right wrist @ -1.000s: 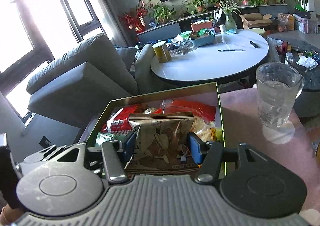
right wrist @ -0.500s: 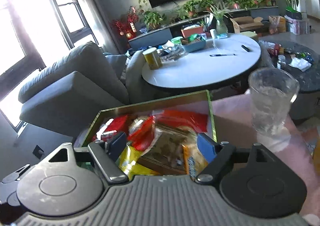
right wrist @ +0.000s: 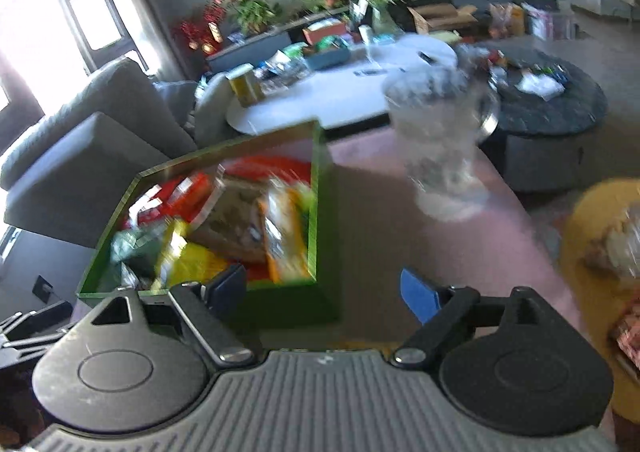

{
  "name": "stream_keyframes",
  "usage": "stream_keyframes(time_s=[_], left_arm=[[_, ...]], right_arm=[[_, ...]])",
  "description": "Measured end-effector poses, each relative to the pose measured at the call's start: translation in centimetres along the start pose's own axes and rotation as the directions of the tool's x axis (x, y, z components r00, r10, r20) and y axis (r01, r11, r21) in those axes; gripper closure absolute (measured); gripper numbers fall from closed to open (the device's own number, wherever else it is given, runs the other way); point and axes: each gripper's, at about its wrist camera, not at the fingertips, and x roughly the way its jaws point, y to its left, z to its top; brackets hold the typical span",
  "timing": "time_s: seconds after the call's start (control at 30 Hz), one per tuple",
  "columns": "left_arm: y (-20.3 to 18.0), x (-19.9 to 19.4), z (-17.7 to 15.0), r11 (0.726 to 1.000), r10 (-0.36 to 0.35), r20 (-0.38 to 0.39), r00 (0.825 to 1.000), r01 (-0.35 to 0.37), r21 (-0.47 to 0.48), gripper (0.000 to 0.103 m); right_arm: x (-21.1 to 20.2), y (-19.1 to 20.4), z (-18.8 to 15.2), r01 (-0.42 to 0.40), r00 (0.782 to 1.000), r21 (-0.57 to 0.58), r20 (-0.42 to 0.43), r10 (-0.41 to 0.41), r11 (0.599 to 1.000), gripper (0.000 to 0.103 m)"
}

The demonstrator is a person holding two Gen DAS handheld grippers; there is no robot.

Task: Organize snacks
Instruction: 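Move the right gripper to the yellow-green snack bag while the left approaches the clear bread pack, then grasp the yellow-green snack bag with the right gripper while the left grasps the clear bread pack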

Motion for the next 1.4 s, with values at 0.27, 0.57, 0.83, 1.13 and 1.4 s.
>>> stream_keyframes(time_s=[0.27,0.57,0.83,1.13,1.4], left_arm=[[-1.3,0.4,-2.1,1.0,0.002,-0.07,0.998,0.0,0.029,0.019],[-2.3,1.9,-3.1,1.0,0.005,-0.149,0.989,-0.003,0.01,0.018],[-3.0,2.8,-3.1,1.0,0.0,-0.17,0.986,0.002,0.009,0.027],[-2.4,2.7,-3.6,1.0,0.001,-0.166,0.986,-0.001,0.0,0.054],[-2.4,1.2,-4.1,1.0,-0.028,-0.153,0.988,0.029,0.001,0.056]], right_arm=[[0.5,-0.7,-2.9,0.073,0.993,-0.006,-0.089,-0.073,0.997,0.027],[1.5,-0.7,-5.1,0.136,0.979,-0.052,-0.148,-0.142,0.989,0.026],[1.4,0.0,-5.8,0.161,0.977,-0.091,-0.127,-0.172,0.983,0.026],[1.0,0.4,-5.9,0.122,0.984,-0.125,-0.113,-0.137,0.985,0.027],[-0.4,1.5,-6.3,0.025,0.992,-0.119,-0.123,-0.04,0.993,0.028]])
